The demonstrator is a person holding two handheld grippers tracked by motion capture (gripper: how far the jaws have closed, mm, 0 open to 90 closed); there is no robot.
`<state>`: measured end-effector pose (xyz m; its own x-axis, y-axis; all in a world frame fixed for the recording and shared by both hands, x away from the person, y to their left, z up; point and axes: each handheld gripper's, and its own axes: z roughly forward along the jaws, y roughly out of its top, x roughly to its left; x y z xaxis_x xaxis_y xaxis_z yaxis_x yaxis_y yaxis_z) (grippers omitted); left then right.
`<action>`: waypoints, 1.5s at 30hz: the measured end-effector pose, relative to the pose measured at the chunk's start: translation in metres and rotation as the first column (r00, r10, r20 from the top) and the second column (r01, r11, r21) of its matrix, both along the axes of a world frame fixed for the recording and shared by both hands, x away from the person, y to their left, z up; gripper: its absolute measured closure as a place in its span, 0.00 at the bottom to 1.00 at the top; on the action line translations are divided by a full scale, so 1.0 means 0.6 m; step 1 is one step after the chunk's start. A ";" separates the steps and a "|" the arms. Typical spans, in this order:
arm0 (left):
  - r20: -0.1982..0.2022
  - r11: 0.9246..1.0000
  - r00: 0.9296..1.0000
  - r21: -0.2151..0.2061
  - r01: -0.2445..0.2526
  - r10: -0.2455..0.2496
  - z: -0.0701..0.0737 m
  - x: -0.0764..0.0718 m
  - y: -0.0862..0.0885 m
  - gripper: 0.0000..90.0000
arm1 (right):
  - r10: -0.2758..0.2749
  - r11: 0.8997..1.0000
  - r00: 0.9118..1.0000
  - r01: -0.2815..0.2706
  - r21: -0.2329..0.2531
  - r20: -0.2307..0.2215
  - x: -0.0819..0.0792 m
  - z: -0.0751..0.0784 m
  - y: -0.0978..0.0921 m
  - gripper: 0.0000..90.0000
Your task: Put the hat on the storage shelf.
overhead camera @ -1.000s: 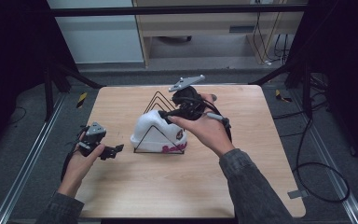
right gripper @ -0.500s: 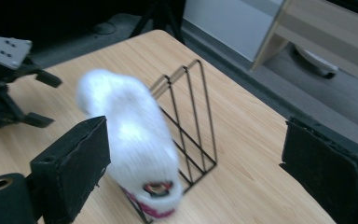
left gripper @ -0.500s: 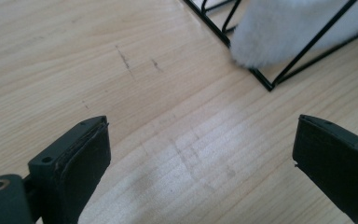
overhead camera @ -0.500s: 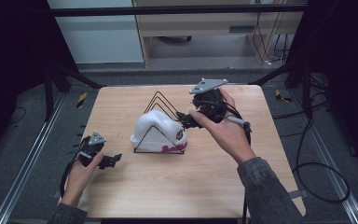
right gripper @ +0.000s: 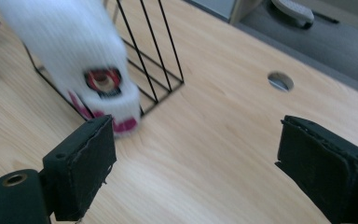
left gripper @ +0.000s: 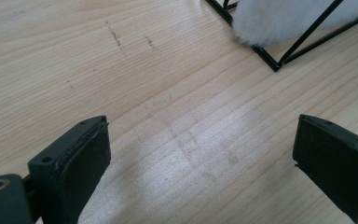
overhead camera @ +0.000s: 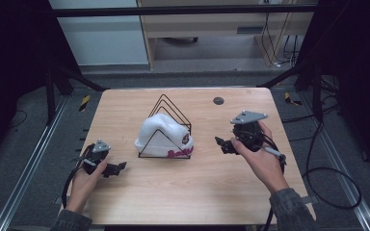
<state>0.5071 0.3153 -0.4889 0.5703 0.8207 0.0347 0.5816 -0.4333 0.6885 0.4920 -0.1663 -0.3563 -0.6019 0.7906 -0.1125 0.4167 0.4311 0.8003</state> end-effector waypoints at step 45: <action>0.015 0.999 1.000 -0.030 -0.027 0.027 -0.031 0.005 0.012 0.00 | -0.266 0.962 0.952 0.272 0.021 -0.150 -0.001 -0.260 -0.038 0.08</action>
